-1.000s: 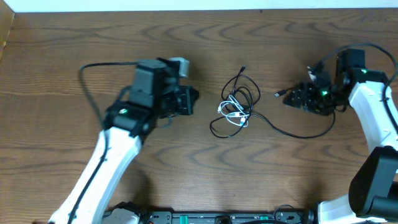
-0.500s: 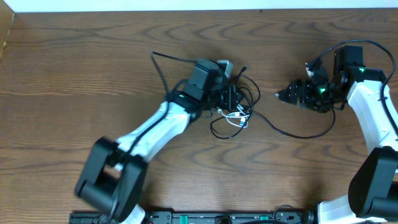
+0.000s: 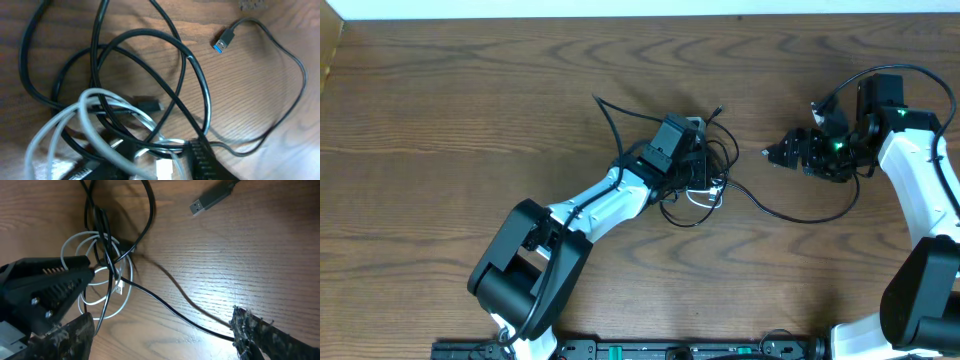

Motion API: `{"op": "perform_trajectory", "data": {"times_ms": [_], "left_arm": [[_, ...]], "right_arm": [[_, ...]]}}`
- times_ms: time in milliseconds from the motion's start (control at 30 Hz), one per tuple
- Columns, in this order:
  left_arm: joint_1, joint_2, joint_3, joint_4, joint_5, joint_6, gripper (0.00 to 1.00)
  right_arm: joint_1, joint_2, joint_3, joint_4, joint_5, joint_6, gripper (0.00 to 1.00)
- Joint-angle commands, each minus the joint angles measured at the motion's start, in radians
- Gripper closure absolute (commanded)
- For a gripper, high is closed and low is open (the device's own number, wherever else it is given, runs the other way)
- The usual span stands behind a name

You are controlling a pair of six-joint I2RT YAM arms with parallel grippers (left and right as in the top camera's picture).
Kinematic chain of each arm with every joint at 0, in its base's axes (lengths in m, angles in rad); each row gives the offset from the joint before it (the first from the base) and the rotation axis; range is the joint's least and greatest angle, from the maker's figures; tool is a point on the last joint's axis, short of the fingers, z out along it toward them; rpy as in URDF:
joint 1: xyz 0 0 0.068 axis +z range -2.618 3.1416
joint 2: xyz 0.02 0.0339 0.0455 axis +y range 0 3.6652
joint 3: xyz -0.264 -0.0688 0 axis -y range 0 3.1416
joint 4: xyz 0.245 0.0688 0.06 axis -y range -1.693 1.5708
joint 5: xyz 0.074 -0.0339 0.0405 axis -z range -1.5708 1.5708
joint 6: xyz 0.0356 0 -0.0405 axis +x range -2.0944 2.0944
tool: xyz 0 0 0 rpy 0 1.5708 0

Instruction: Untangle cables

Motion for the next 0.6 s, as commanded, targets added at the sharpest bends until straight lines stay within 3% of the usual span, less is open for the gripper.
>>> {"op": "perform_trajectory", "data": {"times_ms": [0, 133, 333, 567], "left_arm": [[0.0, 0.006, 0.011, 0.002, -0.05, 0.001, 0.92], [0.005, -0.017, 0.018, 0.008, -0.05, 0.013, 0.93], [0.005, -0.208, 0.02, -0.023, -0.028, 0.039, 0.92], [0.004, -0.441, 0.02, -0.146, -0.008, 0.049, 0.93]], "right_arm": [[0.014, 0.004, 0.017, -0.003, -0.003, 0.009, 0.16], [0.041, 0.004, 0.017, 0.002, -0.011, 0.01, 0.16], [0.119, 0.004, 0.017, 0.039, -0.035, 0.01, 0.17], [0.208, 0.004, 0.017, 0.129, -0.067, 0.092, 0.28]]}}
